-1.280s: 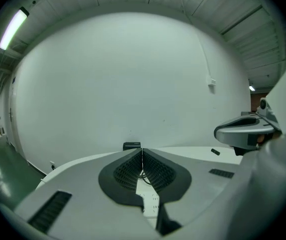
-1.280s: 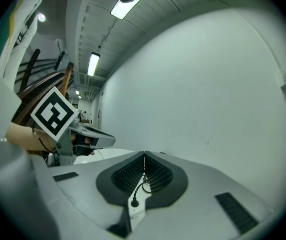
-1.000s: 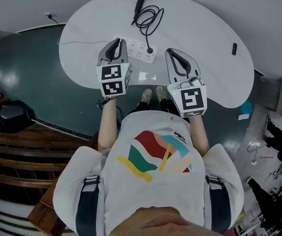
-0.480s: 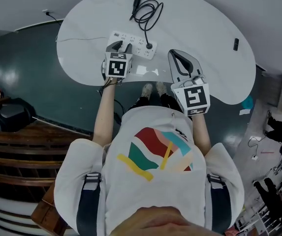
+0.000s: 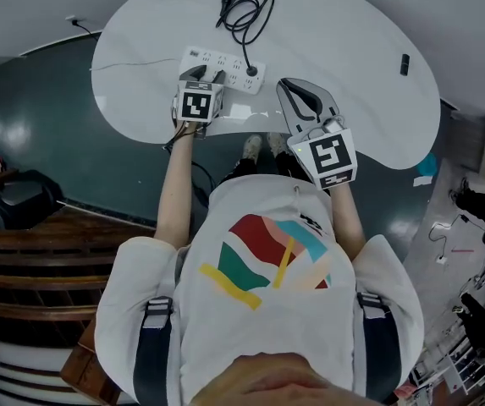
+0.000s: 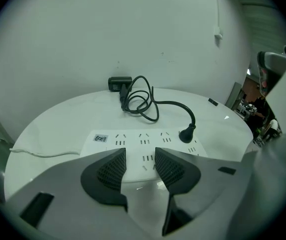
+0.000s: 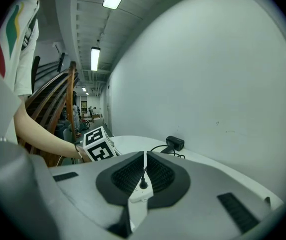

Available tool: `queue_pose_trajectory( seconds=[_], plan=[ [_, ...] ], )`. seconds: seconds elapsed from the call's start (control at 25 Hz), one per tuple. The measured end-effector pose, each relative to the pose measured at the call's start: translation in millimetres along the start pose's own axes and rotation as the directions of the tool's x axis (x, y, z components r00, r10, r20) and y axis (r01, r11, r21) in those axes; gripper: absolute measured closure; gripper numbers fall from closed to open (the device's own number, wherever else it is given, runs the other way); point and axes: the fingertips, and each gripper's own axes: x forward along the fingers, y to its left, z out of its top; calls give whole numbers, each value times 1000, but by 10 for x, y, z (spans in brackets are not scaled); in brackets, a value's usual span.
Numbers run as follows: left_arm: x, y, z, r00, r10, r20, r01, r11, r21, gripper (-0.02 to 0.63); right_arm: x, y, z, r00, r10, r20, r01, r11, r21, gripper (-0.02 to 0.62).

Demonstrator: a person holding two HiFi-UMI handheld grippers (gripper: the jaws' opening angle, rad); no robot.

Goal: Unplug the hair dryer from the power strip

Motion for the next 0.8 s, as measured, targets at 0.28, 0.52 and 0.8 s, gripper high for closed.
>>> queue_pose_trajectory(
  seconds=[0.28,0.52,0.8],
  plan=[
    [-3,-22,-10,1000,-13,-15,13,1000,0,440,125,-9,60,999,41,24,-41,999,-1,549],
    [21,-34,-26,1000,-8,-28,8,1000,-10,440,570,20,-251,986,162,-34,-165,981,-101,437],
    [18,-17,-17,999,8,-50,-9,1000,-22,431,1067,104,-888,949,247,-196,-288,933,-218,437]
  ],
)
